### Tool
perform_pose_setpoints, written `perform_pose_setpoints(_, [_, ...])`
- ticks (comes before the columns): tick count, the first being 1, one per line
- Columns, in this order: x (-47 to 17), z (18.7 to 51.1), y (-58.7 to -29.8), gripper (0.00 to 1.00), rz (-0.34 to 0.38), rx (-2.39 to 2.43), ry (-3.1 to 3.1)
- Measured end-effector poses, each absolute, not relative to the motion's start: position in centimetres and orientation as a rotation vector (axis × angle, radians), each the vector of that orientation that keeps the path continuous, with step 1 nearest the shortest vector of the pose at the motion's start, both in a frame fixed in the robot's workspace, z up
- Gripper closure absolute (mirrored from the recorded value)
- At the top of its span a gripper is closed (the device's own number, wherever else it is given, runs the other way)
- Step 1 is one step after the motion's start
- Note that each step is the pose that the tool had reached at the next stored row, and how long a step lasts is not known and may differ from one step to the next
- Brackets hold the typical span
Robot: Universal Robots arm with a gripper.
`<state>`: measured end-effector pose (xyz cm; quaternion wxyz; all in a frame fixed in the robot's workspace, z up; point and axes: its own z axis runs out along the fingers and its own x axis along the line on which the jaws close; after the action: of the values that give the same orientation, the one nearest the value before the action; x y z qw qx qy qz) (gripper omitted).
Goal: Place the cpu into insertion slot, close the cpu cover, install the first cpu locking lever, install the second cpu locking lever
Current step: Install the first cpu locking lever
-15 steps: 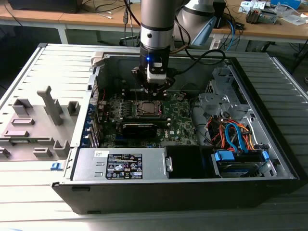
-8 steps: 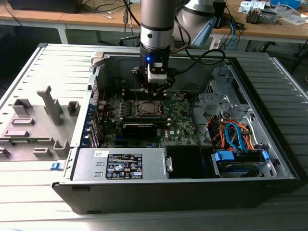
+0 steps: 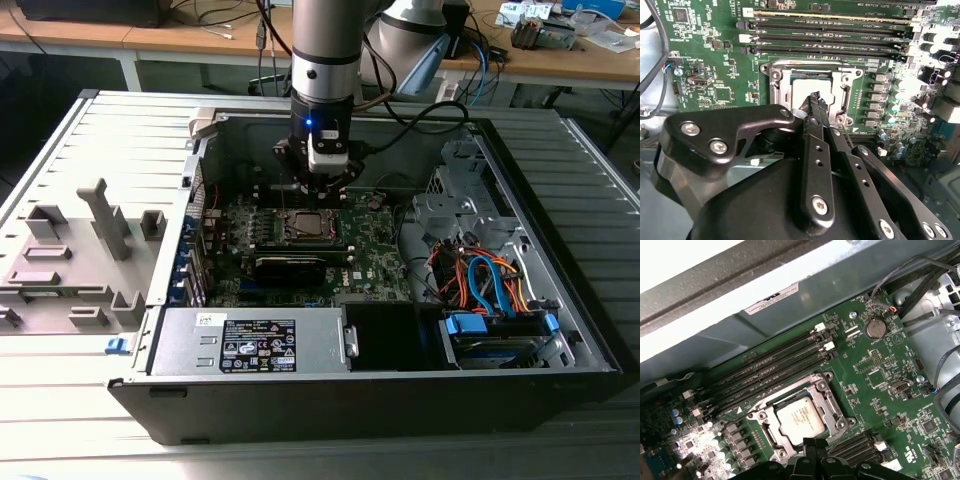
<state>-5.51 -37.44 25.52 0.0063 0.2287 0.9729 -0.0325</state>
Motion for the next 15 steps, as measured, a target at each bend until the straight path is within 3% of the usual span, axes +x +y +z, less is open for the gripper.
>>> perform_pose_setpoints(15, [-5.52, 25.52, -37.44, 0.89, -0.101, 0.663, 3.055])
